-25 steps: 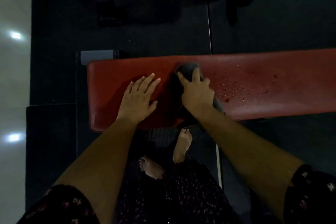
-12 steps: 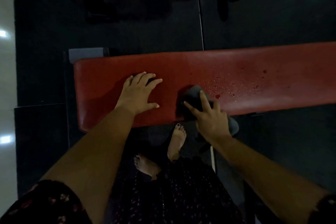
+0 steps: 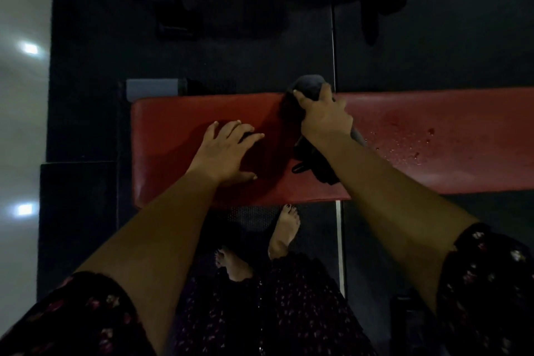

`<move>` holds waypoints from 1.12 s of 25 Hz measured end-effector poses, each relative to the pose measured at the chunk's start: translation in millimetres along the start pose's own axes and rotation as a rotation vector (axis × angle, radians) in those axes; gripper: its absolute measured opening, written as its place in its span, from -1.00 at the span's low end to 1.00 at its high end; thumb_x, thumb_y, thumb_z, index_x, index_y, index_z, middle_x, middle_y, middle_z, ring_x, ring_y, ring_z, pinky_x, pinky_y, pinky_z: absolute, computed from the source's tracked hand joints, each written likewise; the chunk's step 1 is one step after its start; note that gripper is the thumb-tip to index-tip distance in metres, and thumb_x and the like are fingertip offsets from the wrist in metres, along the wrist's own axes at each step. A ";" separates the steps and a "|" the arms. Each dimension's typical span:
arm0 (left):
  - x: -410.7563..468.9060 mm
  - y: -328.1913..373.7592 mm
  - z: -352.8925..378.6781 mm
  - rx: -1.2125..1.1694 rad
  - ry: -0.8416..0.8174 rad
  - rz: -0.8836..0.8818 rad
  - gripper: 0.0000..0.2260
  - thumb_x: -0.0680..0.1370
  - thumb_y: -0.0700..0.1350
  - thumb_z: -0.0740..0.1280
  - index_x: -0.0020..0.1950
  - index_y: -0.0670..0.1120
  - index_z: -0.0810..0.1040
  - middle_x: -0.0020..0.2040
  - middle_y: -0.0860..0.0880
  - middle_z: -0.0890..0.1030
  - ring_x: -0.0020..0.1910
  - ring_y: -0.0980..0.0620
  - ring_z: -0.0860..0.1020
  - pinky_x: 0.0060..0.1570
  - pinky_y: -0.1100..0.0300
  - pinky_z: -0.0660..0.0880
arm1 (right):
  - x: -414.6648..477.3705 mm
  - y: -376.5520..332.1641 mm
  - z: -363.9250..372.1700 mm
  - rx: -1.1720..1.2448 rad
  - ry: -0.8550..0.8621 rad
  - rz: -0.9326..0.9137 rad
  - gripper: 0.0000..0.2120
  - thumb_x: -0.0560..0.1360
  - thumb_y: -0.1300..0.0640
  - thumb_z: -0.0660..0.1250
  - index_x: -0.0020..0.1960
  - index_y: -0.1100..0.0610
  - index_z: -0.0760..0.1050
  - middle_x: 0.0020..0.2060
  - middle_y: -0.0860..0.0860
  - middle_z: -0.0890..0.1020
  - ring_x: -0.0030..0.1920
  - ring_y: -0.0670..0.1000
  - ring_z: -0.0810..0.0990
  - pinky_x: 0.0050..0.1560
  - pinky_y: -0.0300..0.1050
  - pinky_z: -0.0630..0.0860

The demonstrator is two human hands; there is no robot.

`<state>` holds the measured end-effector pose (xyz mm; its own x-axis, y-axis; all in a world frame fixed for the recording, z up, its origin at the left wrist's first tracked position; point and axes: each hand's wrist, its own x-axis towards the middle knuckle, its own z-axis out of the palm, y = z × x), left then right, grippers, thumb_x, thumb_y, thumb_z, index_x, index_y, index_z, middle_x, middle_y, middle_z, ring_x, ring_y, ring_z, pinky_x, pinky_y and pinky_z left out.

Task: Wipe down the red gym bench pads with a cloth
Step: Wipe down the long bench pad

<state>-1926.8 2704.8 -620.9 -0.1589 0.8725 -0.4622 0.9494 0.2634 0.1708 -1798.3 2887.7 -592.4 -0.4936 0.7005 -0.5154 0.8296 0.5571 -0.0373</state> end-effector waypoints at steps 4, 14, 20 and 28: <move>5.5 3.8 -3.8 -0.056 -0.008 -0.015 -0.15 0.46 0.34 0.30 0.59 0.15 -0.10 0.60 0.04 -0.06 0.57 -0.05 -0.09 0.51 -0.16 -0.08 | -57.7 9.3 27.4 0.018 -0.045 0.027 -0.35 0.58 0.14 0.18 0.52 -0.29 0.00 0.53 0.11 -0.11 0.29 0.26 0.27 0.09 0.19 0.47; 35.2 46.0 -3.4 -0.079 0.086 0.029 -0.38 0.61 0.22 0.10 0.59 0.12 -0.09 0.60 0.04 -0.01 0.58 -0.03 -0.09 0.52 -0.14 -0.08 | -178.6 75.0 111.7 -0.133 -0.046 -0.010 -0.22 0.20 0.10 0.59 0.35 -0.25 0.43 0.42 0.18 0.35 -0.03 0.32 0.52 -0.36 0.19 0.54; 42.5 46.0 -6.1 0.025 0.099 0.051 -0.42 0.61 0.19 0.14 0.58 0.13 0.03 0.60 0.03 -0.06 0.56 -0.07 -0.01 0.49 -0.16 0.05 | -75.6 65.1 47.0 -0.056 0.070 -0.029 -0.43 0.59 0.07 0.16 0.51 -0.31 0.07 0.56 0.09 -0.08 0.29 0.26 0.26 0.08 0.18 0.46; 50.4 51.0 -7.6 0.022 0.131 0.050 -0.40 0.57 0.16 0.22 0.56 0.03 0.15 0.56 -0.02 0.17 0.54 -0.07 0.10 0.50 -0.10 0.03 | 19.3 54.8 -12.7 0.010 -0.009 0.070 -0.40 0.58 0.12 0.21 0.50 -0.29 0.11 0.51 0.05 0.04 0.33 0.23 0.26 0.14 0.20 0.47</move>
<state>-1888.5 2765.4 -628.9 -0.1435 0.9309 -0.3359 0.9626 0.2101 0.1712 -1765.7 2937.4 -593.6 -0.4322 0.7336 -0.5244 0.8646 0.5024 -0.0098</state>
